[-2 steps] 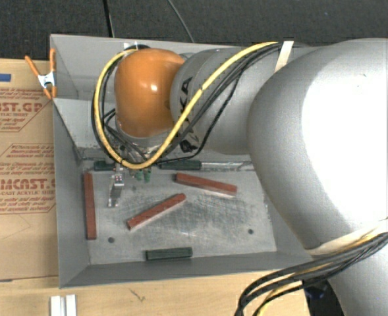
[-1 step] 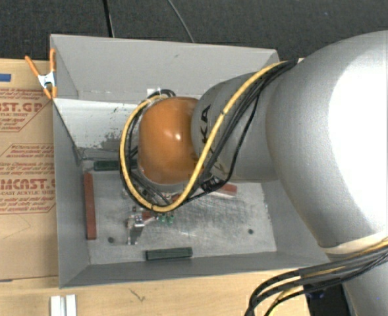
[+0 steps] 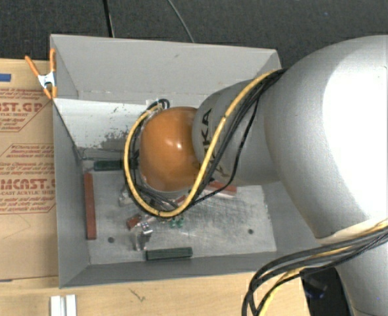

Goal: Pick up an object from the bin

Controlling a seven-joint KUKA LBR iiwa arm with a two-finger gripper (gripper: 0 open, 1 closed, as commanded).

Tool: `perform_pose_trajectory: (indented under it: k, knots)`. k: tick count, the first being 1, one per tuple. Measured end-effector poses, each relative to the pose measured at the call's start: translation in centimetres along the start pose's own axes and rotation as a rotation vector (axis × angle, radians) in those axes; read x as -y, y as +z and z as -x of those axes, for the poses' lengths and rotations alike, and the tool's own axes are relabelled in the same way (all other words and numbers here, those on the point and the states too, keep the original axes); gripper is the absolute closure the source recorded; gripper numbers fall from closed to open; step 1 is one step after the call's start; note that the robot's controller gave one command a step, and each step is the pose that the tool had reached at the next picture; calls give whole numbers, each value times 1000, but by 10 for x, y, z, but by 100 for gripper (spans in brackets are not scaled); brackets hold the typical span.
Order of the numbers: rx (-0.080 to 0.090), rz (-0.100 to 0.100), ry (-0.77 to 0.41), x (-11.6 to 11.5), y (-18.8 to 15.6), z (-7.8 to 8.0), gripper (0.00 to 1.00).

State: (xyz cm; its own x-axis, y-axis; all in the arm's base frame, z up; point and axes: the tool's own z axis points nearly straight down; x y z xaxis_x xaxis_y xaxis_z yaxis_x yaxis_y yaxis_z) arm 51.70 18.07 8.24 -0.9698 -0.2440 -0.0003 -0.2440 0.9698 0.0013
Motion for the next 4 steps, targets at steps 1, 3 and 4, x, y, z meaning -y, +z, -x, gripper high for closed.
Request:
perform_pose_trajectory:
  k: [1,3,4]
  knots:
    - [1,2,-53,10,5,4,0]
    - [0,0,-11,39,-20,-6,0]
    - [0,0,-11,39,-20,-6,0]
